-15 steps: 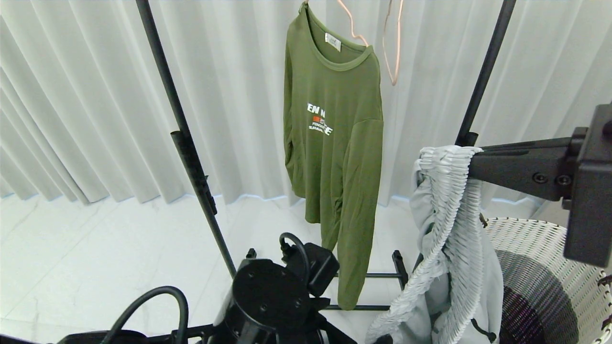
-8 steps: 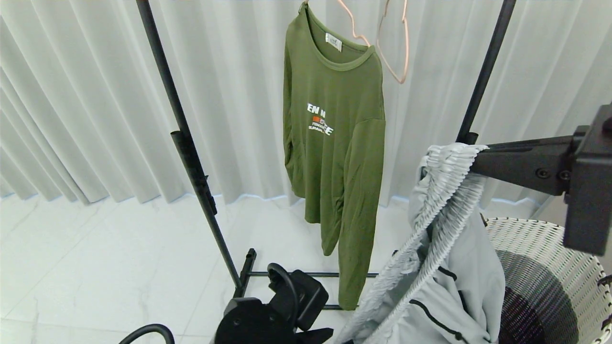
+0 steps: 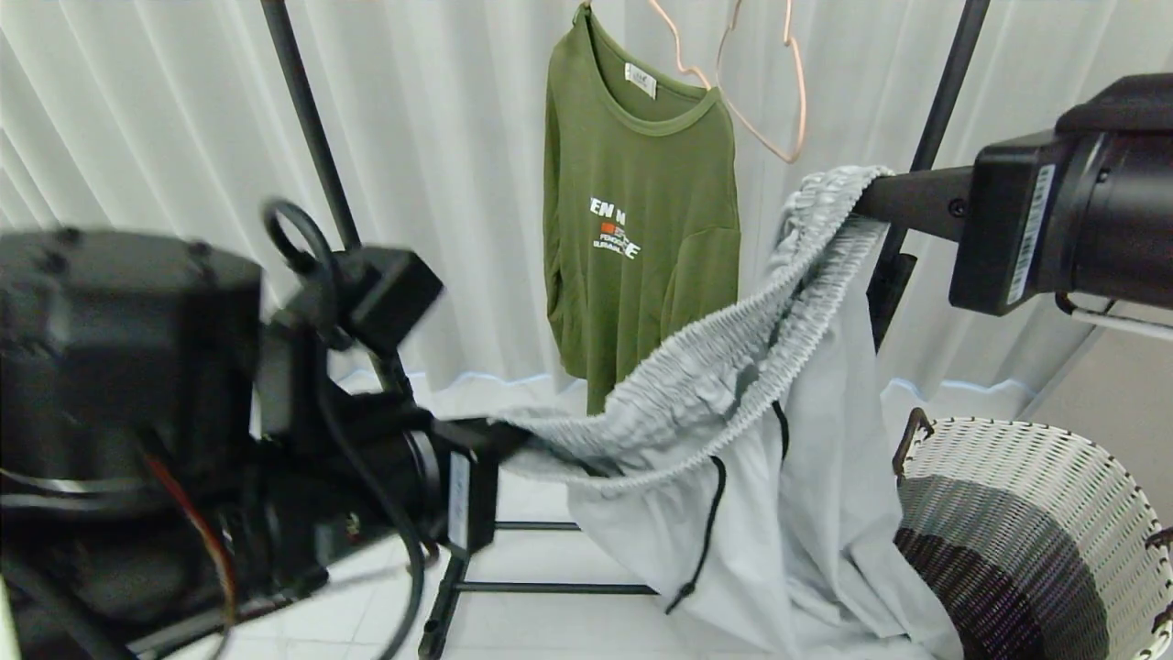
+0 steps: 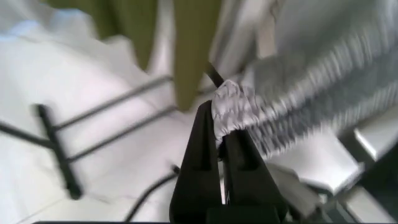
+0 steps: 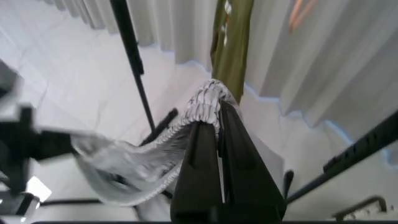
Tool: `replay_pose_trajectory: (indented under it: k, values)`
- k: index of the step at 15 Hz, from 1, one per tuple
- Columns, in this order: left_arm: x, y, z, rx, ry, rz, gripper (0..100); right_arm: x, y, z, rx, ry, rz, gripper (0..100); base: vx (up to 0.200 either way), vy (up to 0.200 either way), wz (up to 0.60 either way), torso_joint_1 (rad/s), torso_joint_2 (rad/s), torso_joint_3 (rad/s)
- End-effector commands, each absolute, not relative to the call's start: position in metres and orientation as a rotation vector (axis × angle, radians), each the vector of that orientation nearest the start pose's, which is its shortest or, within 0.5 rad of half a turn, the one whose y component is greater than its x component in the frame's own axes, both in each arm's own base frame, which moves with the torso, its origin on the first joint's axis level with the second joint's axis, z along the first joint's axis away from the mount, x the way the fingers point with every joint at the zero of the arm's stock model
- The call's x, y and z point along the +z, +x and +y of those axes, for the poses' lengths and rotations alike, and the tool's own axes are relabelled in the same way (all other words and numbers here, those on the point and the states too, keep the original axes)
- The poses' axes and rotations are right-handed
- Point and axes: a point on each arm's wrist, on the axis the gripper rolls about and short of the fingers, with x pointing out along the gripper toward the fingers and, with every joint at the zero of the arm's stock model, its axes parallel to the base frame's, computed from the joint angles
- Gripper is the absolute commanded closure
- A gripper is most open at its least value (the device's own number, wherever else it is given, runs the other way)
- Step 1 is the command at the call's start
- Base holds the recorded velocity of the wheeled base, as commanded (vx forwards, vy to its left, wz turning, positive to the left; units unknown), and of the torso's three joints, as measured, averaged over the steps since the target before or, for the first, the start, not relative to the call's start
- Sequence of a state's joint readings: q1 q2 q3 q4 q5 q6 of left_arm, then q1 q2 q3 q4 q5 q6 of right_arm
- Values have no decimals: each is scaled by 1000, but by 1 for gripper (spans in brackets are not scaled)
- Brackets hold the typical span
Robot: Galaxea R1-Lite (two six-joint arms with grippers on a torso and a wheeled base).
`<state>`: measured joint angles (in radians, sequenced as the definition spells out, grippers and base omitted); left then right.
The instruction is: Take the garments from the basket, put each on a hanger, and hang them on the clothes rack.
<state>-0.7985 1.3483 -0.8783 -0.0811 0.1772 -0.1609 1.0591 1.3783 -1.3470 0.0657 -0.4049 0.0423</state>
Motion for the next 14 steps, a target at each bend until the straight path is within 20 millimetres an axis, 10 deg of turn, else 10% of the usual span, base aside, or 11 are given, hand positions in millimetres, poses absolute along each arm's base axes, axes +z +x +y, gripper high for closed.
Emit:
replay_pose_trajectory:
  k: [1,7,14]
  values:
    - [328,145,-109,-473,-73,186,100,360,119,194,655,-21,64,100,0,0,0,0,0,0]
    - [415,147,-104,-450,56,-68,100,393,118,173,601,-26,-62,100,0,0,0,0,0,0]
    - [414,142,-125,-447,128,-73,100,407,108,137,535,-54,-141,100,0,0,0,0,0,0]
